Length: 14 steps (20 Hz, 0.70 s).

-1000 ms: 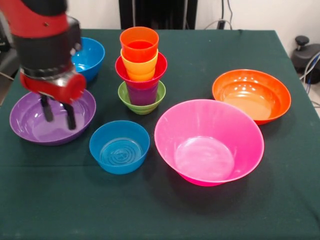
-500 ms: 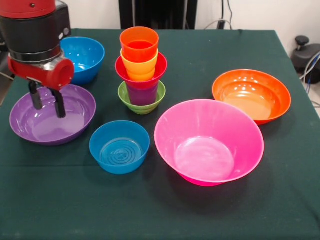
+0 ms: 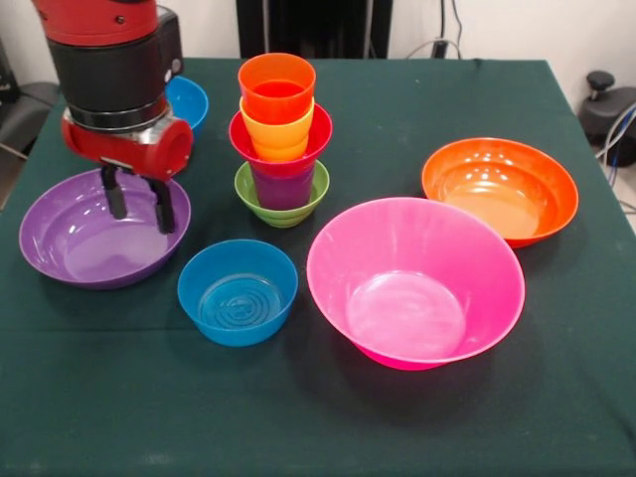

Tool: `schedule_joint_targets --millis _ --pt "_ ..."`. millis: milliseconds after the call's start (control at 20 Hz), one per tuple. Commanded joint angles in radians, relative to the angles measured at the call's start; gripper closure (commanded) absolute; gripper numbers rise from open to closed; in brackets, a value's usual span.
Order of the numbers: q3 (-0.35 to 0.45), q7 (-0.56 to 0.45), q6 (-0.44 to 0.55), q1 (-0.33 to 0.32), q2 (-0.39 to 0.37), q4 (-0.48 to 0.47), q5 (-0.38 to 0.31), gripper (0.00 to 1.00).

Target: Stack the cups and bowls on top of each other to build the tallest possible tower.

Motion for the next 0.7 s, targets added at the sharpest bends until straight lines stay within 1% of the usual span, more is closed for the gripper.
schedule_joint_targets --millis 50,400,700 --pt "0.018 -0.184 0.0 0.041 0.038 0.059 -0.044 0.0" --pt "0.013 -0.168 -0.023 0.057 0.053 0.048 -0.053 0.0" --pt "0.01 -0.172 0.012 0.071 0.071 0.009 -0.044 0.0"
